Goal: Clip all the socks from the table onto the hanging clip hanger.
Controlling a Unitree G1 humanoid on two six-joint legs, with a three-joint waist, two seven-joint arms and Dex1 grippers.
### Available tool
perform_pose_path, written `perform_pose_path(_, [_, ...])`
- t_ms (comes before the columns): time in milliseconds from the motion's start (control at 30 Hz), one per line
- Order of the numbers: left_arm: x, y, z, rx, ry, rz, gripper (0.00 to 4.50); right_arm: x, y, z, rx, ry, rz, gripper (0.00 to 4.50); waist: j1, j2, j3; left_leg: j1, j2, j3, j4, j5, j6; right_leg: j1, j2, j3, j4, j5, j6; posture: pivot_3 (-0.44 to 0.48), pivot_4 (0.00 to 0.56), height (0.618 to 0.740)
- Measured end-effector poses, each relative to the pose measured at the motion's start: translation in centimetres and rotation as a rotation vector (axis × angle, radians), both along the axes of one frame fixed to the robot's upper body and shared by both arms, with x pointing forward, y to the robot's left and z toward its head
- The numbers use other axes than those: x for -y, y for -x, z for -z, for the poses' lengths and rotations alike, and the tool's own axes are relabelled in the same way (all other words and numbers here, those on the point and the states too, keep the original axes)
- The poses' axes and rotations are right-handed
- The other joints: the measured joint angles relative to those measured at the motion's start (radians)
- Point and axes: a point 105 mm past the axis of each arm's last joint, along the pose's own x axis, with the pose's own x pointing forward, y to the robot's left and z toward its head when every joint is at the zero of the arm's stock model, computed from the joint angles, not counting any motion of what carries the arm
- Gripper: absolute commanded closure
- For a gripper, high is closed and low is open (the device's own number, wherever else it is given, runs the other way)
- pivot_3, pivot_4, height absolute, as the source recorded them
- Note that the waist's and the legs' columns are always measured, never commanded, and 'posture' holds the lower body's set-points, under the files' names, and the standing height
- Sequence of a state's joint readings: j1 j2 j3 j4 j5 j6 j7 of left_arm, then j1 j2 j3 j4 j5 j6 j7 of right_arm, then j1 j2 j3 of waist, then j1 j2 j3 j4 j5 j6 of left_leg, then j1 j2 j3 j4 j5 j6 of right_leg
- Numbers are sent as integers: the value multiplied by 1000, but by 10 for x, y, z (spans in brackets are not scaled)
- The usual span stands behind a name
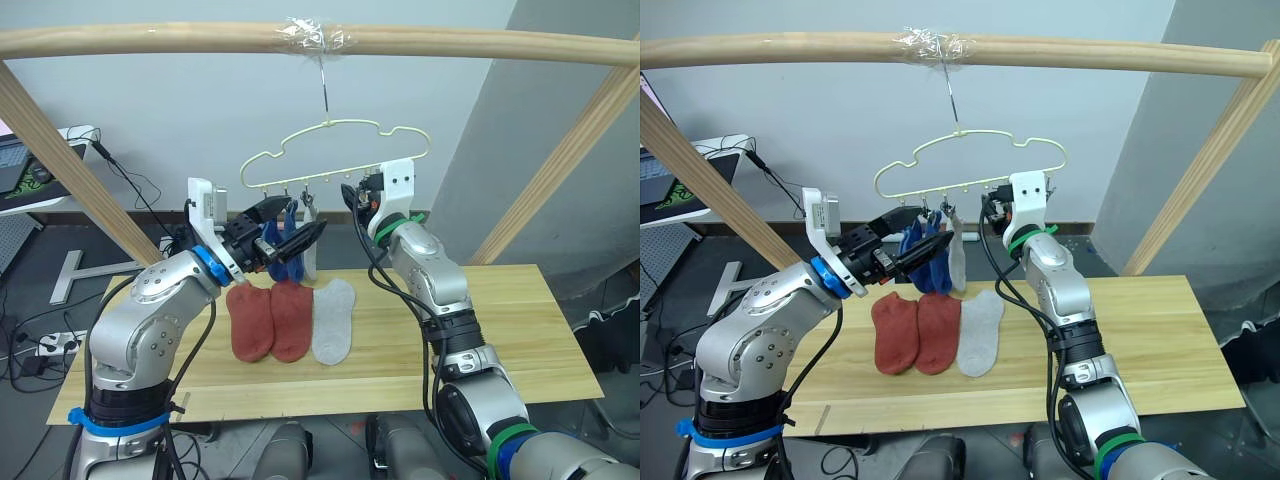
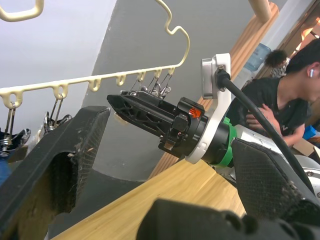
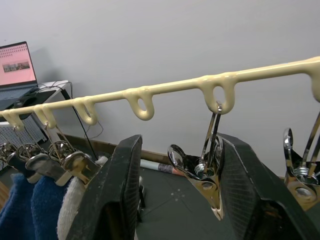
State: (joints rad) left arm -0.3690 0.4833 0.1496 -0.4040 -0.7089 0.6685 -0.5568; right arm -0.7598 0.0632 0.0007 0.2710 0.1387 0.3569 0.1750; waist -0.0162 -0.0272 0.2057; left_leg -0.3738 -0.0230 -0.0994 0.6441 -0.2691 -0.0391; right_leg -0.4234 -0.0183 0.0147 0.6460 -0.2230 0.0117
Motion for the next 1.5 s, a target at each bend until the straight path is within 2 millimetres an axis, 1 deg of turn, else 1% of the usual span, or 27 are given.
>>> perform_pose_path(533, [2, 0, -1, 2, -3, 3, 0, -1, -1, -1, 5, -5, -1, 2231, 0, 0, 0, 0, 0, 0, 0, 0, 0, 0, 0, 0, 0, 0, 0, 82, 177, 740])
perform_pose_path(767, [4, 3, -4, 20, -6, 10, 0, -3, -1, -3, 12, -8, -4, 2231, 0, 0, 0, 0, 0, 0, 0, 0, 0, 0, 0, 0, 0, 0, 0, 83, 178, 740])
perform_pose_path(800, [4, 3, -4, 20, -6, 10, 0, -3, -1, -4, 14, -9, -4, 2620, 0, 0, 0, 0, 0, 0, 0, 0, 0, 0, 0, 0, 1, 0, 0, 81, 180, 740])
perform_pose_path(833, [4, 3, -4, 20, -6, 10, 0, -3, -1, -4, 15, -10, -3, 2780, 0, 0, 0, 0, 0, 0, 0, 0, 0, 0, 0, 0, 1, 0, 0, 81, 180, 740])
perform_pose_path(933, [4, 3, -4, 20, -6, 10, 0, -1, -2, -5, 17, -14, 2, 3731, 0, 0, 0, 0, 0, 0, 0, 0, 0, 0, 0, 0, 0, 0, 0, 80, 181, 740])
perform_pose_path(967, [4, 3, -4, 19, -6, 11, 0, 0, -2, -5, 17, -14, 4, 3969, 0, 0, 0, 0, 0, 0, 0, 0, 0, 0, 0, 0, 0, 0, 0, 77, 183, 740])
perform_pose_path(1067, [5, 3, -3, 17, -6, 15, 0, 2, -3, -5, 17, -15, 8, 4492, 0, 0, 0, 0, 0, 0, 0, 0, 0, 0, 0, 0, 0, 0, 0, 77, 183, 740])
perform_pose_path(1233, [9, 4, 3, -1, -15, 27, 0, 4, -3, -5, 18, -11, 11, 4492, -1, 0, 0, 0, 0, 0, 0, 0, 0, 0, 0, 0, 1, 0, 0, 72, 184, 740])
perform_pose_path(1300, [10, 3, 10, -18, -34, 17, 0, 5, -4, -4, 16, -6, 12, 4492, -1, 0, 0, 0, 0, 0, 0, 0, 0, 0, 0, 0, 1, 0, 0, 66, 186, 740])
perform_pose_path(1333, [10, 2, 18, -28, -55, 5, 0, 6, -4, -4, 15, 0, 10, 4492, 0, 0, 0, 0, 0, 0, 0, 0, 0, 0, 0, 0, 0, 0, 0, 66, 186, 740])
perform_pose_path(1367, [10, -1, 32, -53, -85, -19, 0, 7, -3, -3, 12, 8, 2, 4492, -1, 0, 0, 1, 0, 1, 0, 0, 0, 0, 0, 1, 1, 0, 0, 66, 186, 740])
perform_pose_path(1433, [11, -8, 80, -153, -166, -75, 0, 7, -2, -3, 10, 19, -15, 4492, -1, 1, 0, 3, 0, 2, -1, 0, 0, 1, 0, 1, 1, 0, 0, 66, 186, 740])
perform_pose_path(1500, [17, -13, 117, -239, -192, -105, 0, 9, -1, -3, 5, 25, -19, 4492, 1, 1, 0, 3, 0, 1, 0, 0, 0, 1, 0, 1, 1, 0, 0, 53, 189, 740])
